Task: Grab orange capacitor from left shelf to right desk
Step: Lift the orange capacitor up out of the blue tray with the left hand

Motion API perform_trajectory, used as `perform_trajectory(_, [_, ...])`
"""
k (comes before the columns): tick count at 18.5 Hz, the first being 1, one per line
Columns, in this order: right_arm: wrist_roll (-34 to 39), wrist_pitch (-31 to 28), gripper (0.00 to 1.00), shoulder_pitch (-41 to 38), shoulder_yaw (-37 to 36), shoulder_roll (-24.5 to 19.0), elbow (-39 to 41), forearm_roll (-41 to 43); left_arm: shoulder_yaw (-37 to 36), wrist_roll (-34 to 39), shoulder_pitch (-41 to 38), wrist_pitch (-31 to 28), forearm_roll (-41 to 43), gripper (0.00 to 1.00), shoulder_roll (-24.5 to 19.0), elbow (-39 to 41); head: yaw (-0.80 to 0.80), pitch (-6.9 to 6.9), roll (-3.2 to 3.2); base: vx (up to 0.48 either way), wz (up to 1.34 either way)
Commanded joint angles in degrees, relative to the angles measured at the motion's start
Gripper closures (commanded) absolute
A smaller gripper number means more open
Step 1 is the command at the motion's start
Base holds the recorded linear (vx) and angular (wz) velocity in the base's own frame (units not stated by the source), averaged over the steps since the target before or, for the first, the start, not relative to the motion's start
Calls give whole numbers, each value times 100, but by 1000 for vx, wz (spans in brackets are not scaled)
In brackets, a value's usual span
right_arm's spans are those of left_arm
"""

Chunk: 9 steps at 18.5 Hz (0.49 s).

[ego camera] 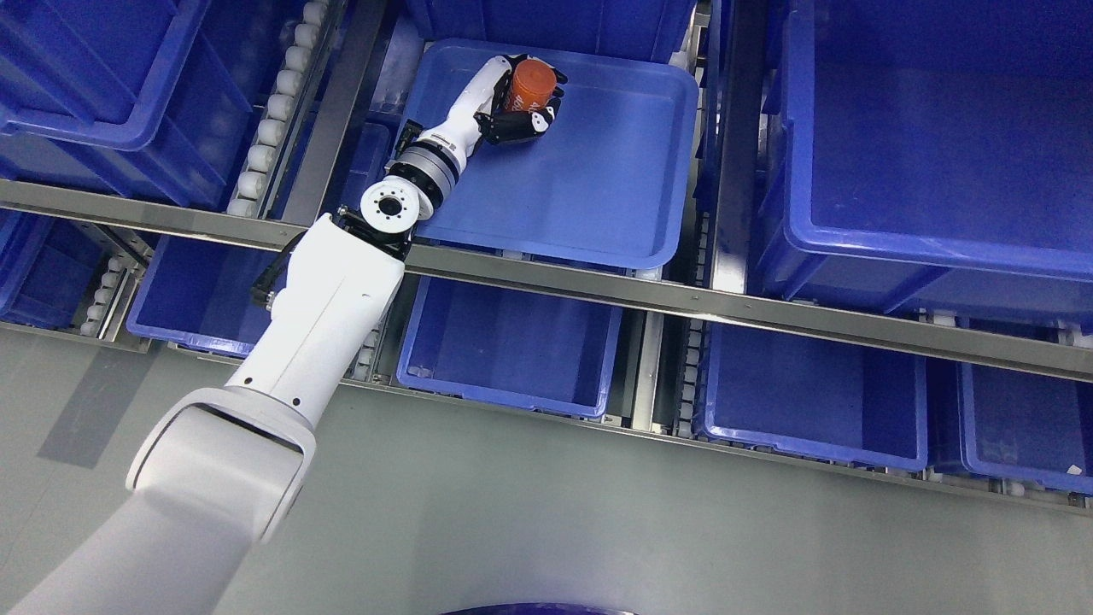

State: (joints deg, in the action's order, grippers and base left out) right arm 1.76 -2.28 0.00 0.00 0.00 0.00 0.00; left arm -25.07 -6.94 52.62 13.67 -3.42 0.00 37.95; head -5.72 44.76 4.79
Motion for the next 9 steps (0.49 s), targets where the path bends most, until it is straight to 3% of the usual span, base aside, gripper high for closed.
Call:
perform_trajectory(1, [0,-1,0,-193,-70,100,132,0,178,0,-6,276,-430,99,-100,54,0,0,0,74,-3])
perform_trajectory(6, [0,-1,0,-193,-62,100,132,0,187,-53,-15,496,-1045,99,-100,616,0,0,0,50,-6])
perform_trajectory(9, [0,-1,0,-193,-70,100,132,0,248,-71,-199,628,-1240,99,-100,1397,0,0,0,19,-1])
